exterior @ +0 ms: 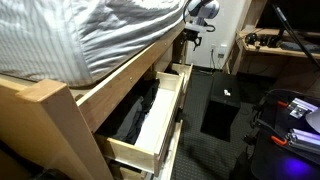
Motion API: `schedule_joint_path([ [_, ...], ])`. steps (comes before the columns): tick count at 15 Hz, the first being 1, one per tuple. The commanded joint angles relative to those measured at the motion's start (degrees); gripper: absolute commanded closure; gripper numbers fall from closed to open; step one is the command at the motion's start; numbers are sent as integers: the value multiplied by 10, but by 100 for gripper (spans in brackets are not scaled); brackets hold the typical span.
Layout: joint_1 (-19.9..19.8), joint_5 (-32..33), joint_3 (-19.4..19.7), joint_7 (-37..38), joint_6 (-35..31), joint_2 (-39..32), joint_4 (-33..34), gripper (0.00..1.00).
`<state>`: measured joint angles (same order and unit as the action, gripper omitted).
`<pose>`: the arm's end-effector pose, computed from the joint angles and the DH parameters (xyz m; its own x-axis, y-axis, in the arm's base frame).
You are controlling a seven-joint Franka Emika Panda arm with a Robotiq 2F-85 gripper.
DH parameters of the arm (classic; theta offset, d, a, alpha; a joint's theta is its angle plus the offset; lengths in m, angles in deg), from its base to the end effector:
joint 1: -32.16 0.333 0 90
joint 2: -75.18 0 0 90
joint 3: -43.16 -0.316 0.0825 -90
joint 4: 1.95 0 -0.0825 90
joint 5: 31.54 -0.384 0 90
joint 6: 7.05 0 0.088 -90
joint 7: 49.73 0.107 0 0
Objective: Open fully the top left drawer, close the top right drawer then also close the top left drawer
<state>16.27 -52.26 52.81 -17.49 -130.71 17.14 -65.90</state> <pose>0.7211 -0.2825 0.1989 0.4376 -0.8971 -0.0603 -0.8917 -0.4244 -0.1573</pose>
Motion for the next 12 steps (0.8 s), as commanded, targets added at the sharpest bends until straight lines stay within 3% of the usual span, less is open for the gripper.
schedule_joint_path([
  [1,-6,3,-2,-57,-10,60,-88,0],
  [6,-12,2,1,-134,-5,128,-204,0],
  [12,-9,21,-2,-176,24,150,-267,0],
])
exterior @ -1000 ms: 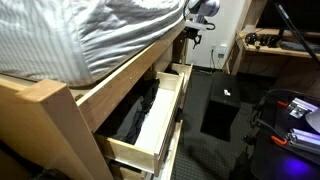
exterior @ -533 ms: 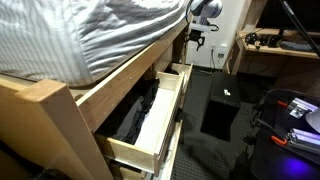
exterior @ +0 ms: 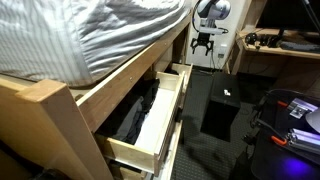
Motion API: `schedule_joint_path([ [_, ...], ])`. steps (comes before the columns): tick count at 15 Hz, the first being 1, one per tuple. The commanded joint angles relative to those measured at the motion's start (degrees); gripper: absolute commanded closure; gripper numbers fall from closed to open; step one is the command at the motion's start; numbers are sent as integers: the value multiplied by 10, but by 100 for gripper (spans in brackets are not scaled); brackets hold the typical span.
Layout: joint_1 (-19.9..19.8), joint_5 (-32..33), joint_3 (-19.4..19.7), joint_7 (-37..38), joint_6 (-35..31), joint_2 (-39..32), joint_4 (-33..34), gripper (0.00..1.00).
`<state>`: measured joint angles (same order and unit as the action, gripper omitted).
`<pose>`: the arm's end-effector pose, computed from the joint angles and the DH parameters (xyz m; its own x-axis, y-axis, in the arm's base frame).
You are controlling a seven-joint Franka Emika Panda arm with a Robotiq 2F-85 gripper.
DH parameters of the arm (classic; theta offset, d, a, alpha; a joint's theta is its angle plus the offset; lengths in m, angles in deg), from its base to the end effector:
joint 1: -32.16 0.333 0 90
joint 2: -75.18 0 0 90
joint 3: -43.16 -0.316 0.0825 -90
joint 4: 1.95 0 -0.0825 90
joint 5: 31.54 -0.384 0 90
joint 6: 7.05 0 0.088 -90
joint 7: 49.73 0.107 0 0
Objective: Open fully the top left drawer, close the top right drawer then also close the top left drawer
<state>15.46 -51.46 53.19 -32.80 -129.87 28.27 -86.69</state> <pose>0.6417 -0.2854 0.1825 0.5978 -0.7815 -0.1783 -0.8007 -0.5928 -0.0865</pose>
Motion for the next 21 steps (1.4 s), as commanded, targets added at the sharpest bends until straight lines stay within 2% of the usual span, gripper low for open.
schedule_joint_path([
  [1,1,17,-7,-27,20,35,-65,0],
  [6,29,63,-3,-16,103,-13,-66,0],
  [7,36,64,0,3,91,-27,-61,0],
  [8,26,52,-4,-9,87,-15,-59,0],
  [13,30,53,-3,-6,84,-23,-54,0],
  [14,37,57,-2,0,70,-28,-59,0],
  [16,88,100,4,-4,-11,-16,-130,0],
  [18,119,129,-2,-6,-73,-10,-188,0],
  [21,167,157,1,22,-151,-26,-224,0],
])
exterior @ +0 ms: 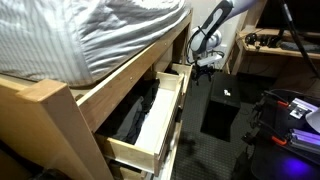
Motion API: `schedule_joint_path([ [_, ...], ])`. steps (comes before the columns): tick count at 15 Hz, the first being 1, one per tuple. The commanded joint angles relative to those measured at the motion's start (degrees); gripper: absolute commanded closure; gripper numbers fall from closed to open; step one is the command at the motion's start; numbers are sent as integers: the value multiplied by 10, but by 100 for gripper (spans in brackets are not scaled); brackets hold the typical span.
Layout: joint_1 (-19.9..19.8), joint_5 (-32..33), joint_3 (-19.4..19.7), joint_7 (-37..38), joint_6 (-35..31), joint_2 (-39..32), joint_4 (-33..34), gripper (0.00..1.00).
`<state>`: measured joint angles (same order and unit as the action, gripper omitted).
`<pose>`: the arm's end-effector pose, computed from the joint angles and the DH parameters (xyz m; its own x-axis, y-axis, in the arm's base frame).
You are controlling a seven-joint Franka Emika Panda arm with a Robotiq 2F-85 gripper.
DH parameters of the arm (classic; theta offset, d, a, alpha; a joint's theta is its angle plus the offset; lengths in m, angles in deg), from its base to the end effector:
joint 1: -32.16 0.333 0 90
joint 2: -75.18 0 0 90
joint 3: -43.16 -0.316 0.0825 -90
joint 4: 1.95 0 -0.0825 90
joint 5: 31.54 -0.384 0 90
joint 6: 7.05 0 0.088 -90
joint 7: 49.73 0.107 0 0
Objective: Open fully the top left drawer, close the top right drawer then also close the top left drawer
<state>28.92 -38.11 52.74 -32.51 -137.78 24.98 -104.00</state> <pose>0.5786 -0.1307 0.0448 0.7792 -0.5434 -0.3124 -0.5155 -0.8391 0.1738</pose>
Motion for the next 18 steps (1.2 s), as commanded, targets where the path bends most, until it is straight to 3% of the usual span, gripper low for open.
schedule_joint_path([
  [1,15,10,-3,12,-26,-3,-14,0],
  [3,37,15,-1,25,-55,-5,-34,0],
  [5,31,6,-3,26,-81,-2,-38,0],
  [12,-45,-108,-88,-36,-375,-15,-88,0],
  [15,-110,-130,-161,-70,-501,-45,-93,0],
  [16,-130,-124,-182,-74,-509,-50,-93,0],
  [17,-86,-115,-138,-45,-475,-43,-89,0],
  [18,-103,-114,-156,-49,-491,-50,-88,0],
])
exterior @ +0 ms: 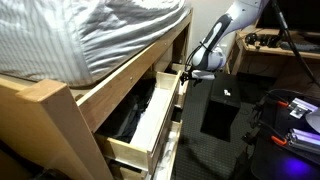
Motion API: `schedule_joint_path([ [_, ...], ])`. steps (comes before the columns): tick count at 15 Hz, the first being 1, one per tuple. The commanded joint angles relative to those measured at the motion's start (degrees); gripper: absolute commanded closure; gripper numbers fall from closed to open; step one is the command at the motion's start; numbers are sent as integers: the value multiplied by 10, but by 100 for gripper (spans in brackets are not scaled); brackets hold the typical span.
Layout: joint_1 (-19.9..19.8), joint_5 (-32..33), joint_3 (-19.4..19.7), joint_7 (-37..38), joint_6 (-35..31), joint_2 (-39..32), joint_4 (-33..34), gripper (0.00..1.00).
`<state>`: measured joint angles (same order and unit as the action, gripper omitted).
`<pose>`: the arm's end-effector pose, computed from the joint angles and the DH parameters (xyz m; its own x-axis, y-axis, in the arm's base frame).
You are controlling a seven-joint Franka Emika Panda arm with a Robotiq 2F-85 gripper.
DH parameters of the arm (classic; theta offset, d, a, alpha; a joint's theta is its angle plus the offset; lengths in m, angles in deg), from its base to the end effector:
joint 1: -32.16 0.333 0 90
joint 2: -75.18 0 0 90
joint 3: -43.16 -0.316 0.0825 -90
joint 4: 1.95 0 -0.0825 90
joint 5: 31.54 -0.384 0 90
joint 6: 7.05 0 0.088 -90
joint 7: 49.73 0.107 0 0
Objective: Open fully the top left drawer, close the top right drawer then also close the top left drawer
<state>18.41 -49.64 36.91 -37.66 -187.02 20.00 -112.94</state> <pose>0.5772 -0.1019 0.0091 0.7341 -0.6592 0.1628 -0.6302 -0.7507 -0.1982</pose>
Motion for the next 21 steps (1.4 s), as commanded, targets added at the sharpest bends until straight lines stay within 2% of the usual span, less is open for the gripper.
schedule_joint_path([
  [1,-8,1,-7,0,-4,-3,1,0],
  [4,-13,1,-10,-1,-5,-3,2,0],
  [6,-30,13,-51,-21,-38,-35,22,0],
  [7,-21,24,-60,-29,-40,-54,37,0],
  [9,64,47,-27,-22,-58,-85,61,0],
  [11,123,59,-3,-14,-85,-99,79,0],
  [14,225,66,37,-15,-94,-140,147,0],
  [15,183,59,10,-11,-79,-107,99,0],
  [16,209,54,18,-3,-80,-117,114,0],
  [17,217,52,18,2,-80,-119,115,0],
  [19,208,53,18,2,-80,-119,115,0],
  [21,176,61,-12,-6,-139,-118,105,0],
])
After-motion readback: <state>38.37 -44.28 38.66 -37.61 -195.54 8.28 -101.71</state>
